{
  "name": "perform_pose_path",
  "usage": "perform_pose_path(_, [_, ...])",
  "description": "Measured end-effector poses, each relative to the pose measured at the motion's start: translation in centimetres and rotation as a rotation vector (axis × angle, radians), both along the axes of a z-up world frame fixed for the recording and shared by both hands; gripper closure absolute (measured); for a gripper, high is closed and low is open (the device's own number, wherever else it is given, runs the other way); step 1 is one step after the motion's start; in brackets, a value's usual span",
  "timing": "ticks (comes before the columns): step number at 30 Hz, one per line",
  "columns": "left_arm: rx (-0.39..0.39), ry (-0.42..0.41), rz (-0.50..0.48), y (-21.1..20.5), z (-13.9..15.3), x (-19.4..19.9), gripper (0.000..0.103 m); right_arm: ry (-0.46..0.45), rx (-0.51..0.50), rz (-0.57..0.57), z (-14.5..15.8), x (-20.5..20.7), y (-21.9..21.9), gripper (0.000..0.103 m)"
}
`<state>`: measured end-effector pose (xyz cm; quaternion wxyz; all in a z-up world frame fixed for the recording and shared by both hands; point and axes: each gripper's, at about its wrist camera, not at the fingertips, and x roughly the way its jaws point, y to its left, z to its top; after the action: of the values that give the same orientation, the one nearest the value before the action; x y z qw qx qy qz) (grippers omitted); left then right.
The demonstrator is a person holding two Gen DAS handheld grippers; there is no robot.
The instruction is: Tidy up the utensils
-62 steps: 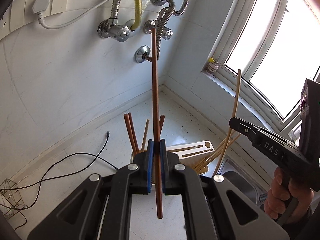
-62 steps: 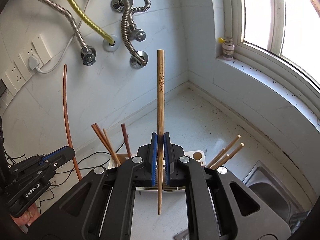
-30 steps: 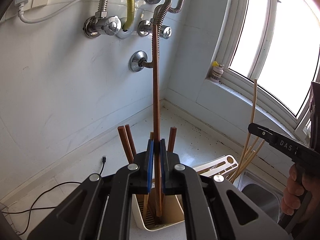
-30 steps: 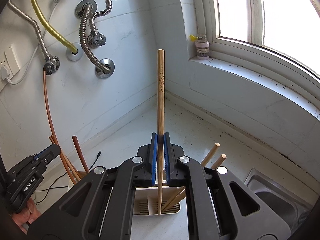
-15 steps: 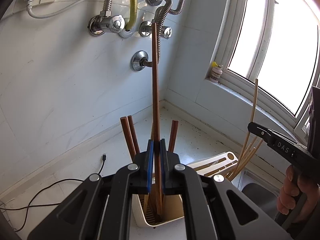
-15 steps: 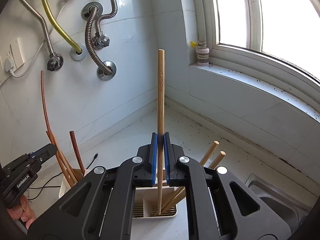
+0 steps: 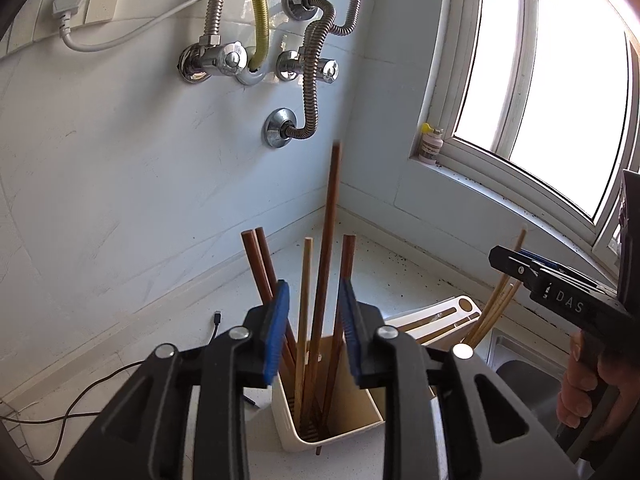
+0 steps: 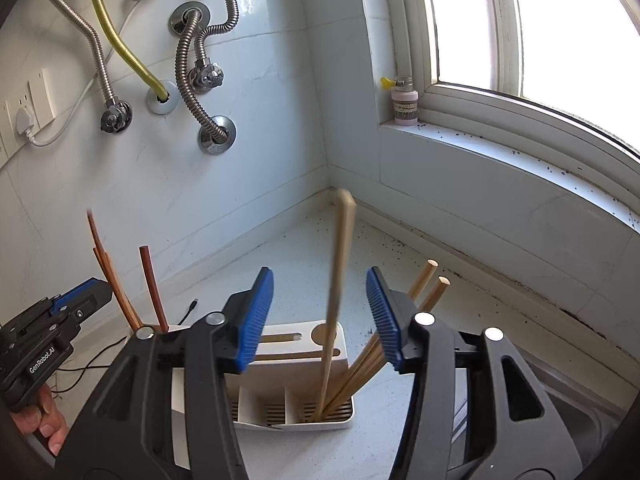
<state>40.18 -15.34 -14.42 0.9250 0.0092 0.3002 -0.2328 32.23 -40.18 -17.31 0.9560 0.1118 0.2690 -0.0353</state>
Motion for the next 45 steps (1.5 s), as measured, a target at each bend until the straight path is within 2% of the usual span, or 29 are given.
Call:
perform_pose_path(8, [-0.014, -0.046, 0.002, 0.6, 1.1, -1.1, 0.072, -0.022, 0.021, -0.02, 0.3, -0.5, -0.7, 0.051])
perform_pose_path(10, [-0.012, -0.065, 0.005, 0.6, 1.6, -1.4, 0.064, -0.032, 0.022, -0.026, 0.5, -0.7, -0.8, 0.047])
perform_pose_path(12, [-0.011, -0.08, 0.016, 0.7, 1.9, -1.6, 0.047, -0.044, 0.024, -0.031, 0.7, -0.9, -0.9, 0.04])
perform_pose_path(15, [-0.022, -0.109, 0.042, 1.1, 2.4, -2.2, 0.029, -0.066, 0.019, -0.039, 1.1, -1.3, -0.9, 0.032])
perform_pose_path(20, [-0.024, -0.136, 0.067, 1.6, 3.2, -2.8, 0.018, -0.102, 0.02, -0.058, 1.7, -2.0, -1.0, 0.015])
perform_pose_path(21, [-0.025, -0.142, 0.073, 1.8, 3.4, -2.9, 0.012, -0.107, 0.024, -0.059, 1.8, -2.1, -1.1, 0.014])
perform_pose_path(22, [-0.027, -0.151, 0.081, 1.9, 3.5, -3.1, 0.01, -0.11, 0.028, -0.06, 1.9, -2.2, -1.1, 0.013])
perform_pose_path(29, [-0.035, -0.177, 0.11, 2.9, 3.9, -3.6, 0.006, -0.122, 0.04, -0.077, 2.1, -2.5, -1.5, 0.009])
perform_pose_path(45, [-0.045, -0.185, 0.137, 3.8, 4.3, -4.0, 0.005, -0.141, 0.04, -0.095, 2.8, -3.0, -1.8, 0.009])
